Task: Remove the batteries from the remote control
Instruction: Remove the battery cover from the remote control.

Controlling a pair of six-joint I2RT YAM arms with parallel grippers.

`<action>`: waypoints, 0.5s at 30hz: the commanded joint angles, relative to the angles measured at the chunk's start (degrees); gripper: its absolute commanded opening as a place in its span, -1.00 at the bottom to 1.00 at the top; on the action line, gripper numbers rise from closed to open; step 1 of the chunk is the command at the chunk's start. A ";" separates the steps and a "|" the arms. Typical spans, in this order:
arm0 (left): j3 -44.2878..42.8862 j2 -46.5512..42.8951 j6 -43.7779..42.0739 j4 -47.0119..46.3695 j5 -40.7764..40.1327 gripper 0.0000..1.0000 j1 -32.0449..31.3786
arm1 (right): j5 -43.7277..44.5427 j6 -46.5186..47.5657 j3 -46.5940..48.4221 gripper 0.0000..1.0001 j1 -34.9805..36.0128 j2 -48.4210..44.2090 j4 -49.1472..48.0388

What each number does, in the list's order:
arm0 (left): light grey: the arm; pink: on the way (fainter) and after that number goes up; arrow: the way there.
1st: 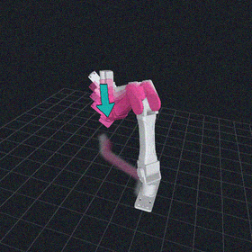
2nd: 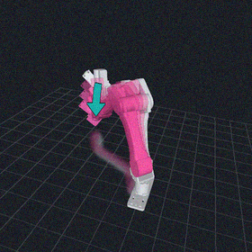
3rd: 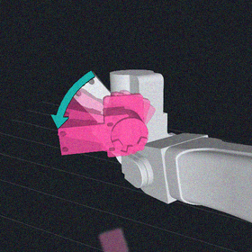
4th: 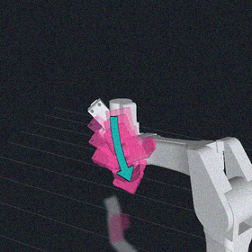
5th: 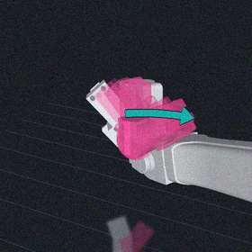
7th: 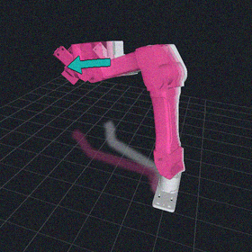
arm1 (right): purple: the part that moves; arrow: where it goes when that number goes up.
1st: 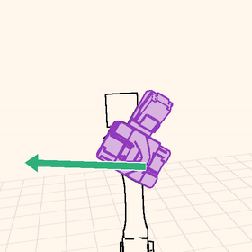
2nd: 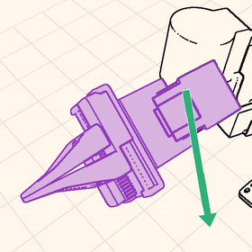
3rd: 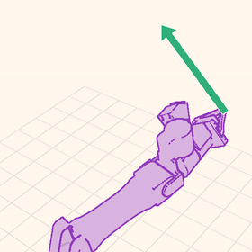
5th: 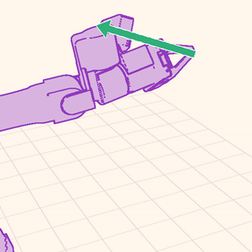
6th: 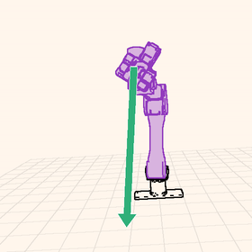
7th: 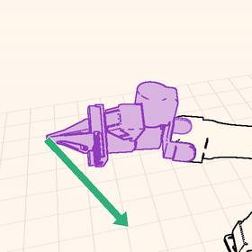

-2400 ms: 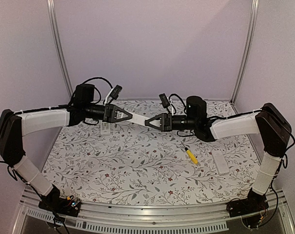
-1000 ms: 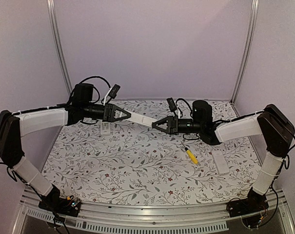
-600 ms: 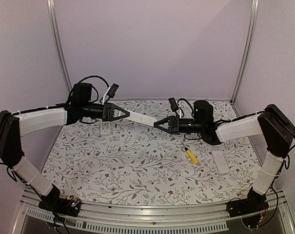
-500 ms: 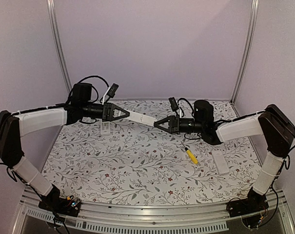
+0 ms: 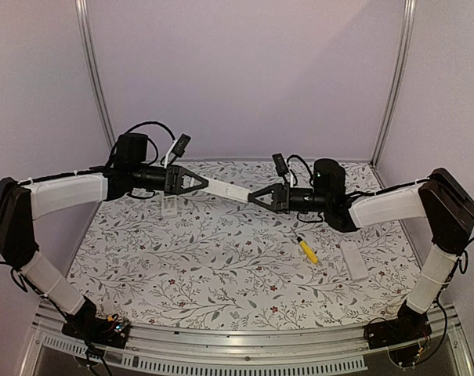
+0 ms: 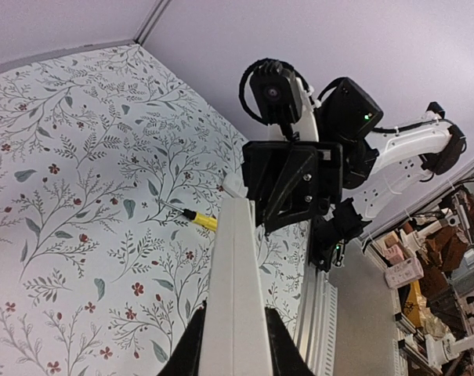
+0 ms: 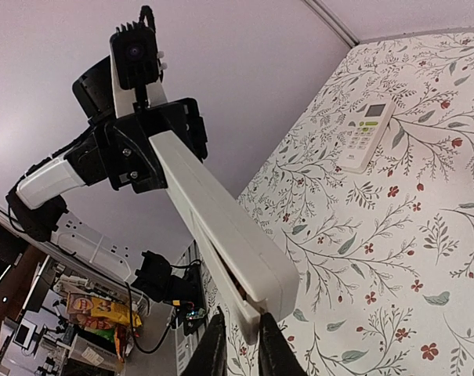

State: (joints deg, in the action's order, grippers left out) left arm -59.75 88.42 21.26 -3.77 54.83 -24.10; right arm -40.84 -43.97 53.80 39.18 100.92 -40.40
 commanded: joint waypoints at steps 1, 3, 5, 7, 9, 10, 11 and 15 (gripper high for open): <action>-0.54 -1.08 0.09 -0.53 1.20 -1.00 0.24 | 0.13 -0.37 -0.98 -0.72 -0.16 -1.00 -2.14; -0.55 -1.06 0.10 -0.54 1.22 -1.00 0.26 | -0.23 -0.68 -0.98 -0.72 -0.16 -1.05 -2.81; -0.55 -1.12 0.21 -0.53 1.23 -1.00 0.20 | -0.77 -0.93 -0.89 -0.72 -0.16 -1.00 -3.45; -0.55 -1.06 0.23 -0.58 1.24 -1.00 0.24 | -1.08 -0.95 -0.89 -0.72 -0.20 -1.06 -3.79; -0.55 -1.06 0.28 -0.62 1.16 -1.00 0.19 | -1.46 -0.99 -0.89 -0.73 -0.16 -0.95 -4.05; -0.55 -1.06 0.28 -0.62 1.20 -1.00 0.22 | -1.48 -1.02 -0.89 -0.72 -0.16 -0.92 -4.13; -0.50 -1.08 0.35 -0.70 1.24 -1.00 0.25 | -1.58 -1.03 -0.87 -0.72 -0.16 -0.84 -4.22; -0.46 -0.99 0.57 -0.89 1.52 -1.00 0.16 | -2.03 -1.45 -0.64 -0.73 -0.16 -0.49 -4.71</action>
State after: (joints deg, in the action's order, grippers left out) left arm -59.75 88.42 21.41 -3.79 55.05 -24.10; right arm -41.54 -44.86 53.63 39.18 100.95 -43.29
